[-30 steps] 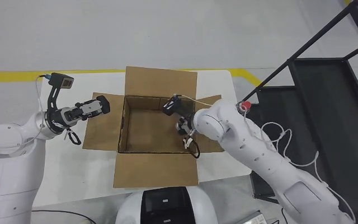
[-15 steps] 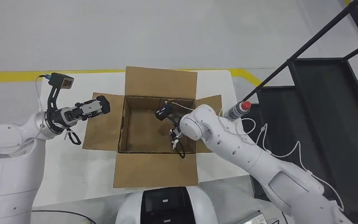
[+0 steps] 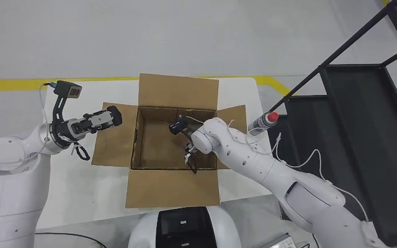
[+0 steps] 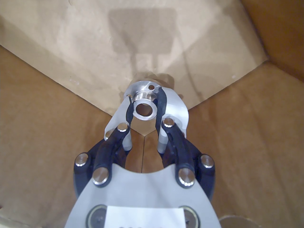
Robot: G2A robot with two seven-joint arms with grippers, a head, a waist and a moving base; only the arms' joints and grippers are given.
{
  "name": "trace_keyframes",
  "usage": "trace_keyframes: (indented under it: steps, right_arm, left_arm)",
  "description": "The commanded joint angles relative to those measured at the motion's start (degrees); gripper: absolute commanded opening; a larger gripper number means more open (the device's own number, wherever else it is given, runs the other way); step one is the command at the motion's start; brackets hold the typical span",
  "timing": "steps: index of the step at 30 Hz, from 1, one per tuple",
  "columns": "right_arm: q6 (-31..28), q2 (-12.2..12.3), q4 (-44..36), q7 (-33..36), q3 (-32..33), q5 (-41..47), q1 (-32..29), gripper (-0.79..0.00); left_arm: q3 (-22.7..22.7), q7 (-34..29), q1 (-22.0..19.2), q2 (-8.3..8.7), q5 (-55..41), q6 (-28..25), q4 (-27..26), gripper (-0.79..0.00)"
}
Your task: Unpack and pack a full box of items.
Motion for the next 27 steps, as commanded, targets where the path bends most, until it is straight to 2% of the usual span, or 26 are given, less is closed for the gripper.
trace_keyframes:
  steps: [1, 8, 15, 22, 27]
  right_arm:
    - [0.33, -0.35, 0.27, -0.22, 0.03, -0.17, 0.34, 0.000]
    - [1.14, -0.36, -2.38, 0.67, 1.58, -1.89, 0.40, 0.000]
    - [1.03, 2.75, -14.02, 5.42, 8.06, -5.34, -4.01, 0.000]
    - [-2.90, 8.41, -35.56, 9.24, 22.84, -9.54, -17.98, 0.000]
    - [-6.45, 10.88, -49.89, 11.39, 33.26, -8.77, -27.00, 0.000]
  left_arm:
    - [0.00, 0.00, 0.00, 0.00, 0.00, 0.00, 0.00, 0.000]
    - [0.00, 0.00, 0.00, 0.00, 0.00, 0.00, 0.00, 0.000]
    - [0.00, 0.00, 0.00, 0.00, 0.00, 0.00, 0.00, 0.000]
    - [0.00, 0.00, 0.00, 0.00, 0.00, 0.00, 0.00, 0.000]
    - [0.00, 0.00, 0.00, 0.00, 0.00, 0.00, 0.00, 0.000]
